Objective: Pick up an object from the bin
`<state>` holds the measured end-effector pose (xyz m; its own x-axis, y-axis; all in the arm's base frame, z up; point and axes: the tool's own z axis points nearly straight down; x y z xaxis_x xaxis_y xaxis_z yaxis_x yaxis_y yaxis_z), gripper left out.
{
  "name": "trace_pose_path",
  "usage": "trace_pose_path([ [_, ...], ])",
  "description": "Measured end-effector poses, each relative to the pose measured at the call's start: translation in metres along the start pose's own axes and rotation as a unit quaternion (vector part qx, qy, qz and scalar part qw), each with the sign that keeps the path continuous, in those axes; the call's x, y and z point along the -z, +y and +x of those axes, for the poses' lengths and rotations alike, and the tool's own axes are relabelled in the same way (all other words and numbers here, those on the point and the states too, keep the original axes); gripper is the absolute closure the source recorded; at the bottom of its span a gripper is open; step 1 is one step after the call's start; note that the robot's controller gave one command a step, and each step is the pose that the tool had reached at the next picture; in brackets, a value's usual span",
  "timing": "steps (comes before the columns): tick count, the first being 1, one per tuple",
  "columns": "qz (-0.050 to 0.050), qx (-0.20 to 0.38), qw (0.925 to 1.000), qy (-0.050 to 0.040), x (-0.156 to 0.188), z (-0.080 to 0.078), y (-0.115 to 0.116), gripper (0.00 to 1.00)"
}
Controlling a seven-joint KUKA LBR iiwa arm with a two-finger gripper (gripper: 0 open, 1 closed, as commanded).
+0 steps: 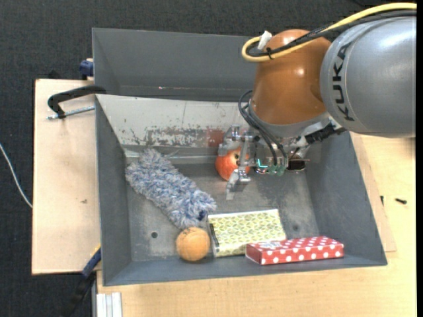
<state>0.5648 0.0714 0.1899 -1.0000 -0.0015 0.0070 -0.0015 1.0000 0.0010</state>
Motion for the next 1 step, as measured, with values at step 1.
trace_pose_path([
  [1,0.0,-0.001,1.0,-0.0042,0.0044,-0.0018,-0.0003,0.0],
])
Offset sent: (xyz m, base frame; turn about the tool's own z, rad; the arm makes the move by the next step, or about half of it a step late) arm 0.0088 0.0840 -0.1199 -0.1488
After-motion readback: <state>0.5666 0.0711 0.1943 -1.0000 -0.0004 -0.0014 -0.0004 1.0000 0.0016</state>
